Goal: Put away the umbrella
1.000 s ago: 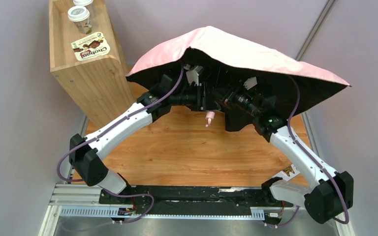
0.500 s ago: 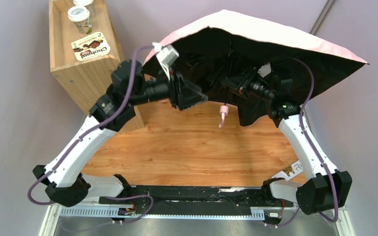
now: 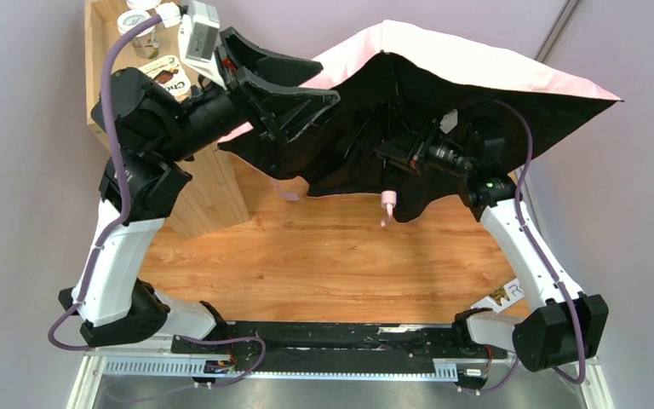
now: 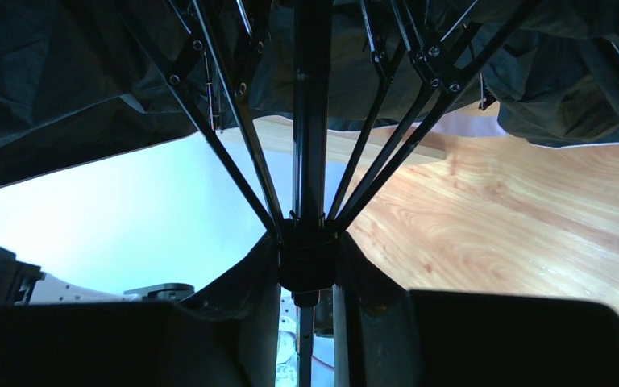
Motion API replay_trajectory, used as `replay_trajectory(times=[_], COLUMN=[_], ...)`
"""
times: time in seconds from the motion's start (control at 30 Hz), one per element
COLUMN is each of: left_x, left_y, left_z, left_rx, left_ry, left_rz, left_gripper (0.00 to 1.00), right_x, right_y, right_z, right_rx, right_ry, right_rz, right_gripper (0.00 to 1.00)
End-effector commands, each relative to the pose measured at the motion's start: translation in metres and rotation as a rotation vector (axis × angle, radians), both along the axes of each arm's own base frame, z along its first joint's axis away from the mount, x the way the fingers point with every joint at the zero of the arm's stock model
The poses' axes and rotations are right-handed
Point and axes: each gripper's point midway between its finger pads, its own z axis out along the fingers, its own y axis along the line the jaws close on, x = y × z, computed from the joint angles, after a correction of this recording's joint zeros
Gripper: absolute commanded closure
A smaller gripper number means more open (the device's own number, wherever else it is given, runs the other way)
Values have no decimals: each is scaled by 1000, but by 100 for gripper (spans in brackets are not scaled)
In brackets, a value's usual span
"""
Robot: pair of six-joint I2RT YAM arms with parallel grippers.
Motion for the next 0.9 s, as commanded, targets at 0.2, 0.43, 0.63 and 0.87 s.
replay_trajectory(times=[0.2, 0.43, 0.63, 0.87], left_x=[57, 109, 134, 95], left_y=[-34, -97, -112, -77], left_z=[-1, -155, -252, -216], left_rx=[-19, 137, 257, 273], left_ry=[49, 416, 574, 468], left_rz=[13, -81, -38, -35], left_gripper=[26, 35, 40, 36], right_x=[-31, -31, -39, -21], right_y=[17, 17, 16, -5], right_z=[30, -7, -9, -41], right_rx=[136, 133, 104, 3], right_ry=[-162, -120, -208, -348], right_rz=[112, 112, 134, 101], right_gripper=[100, 100, 100, 100])
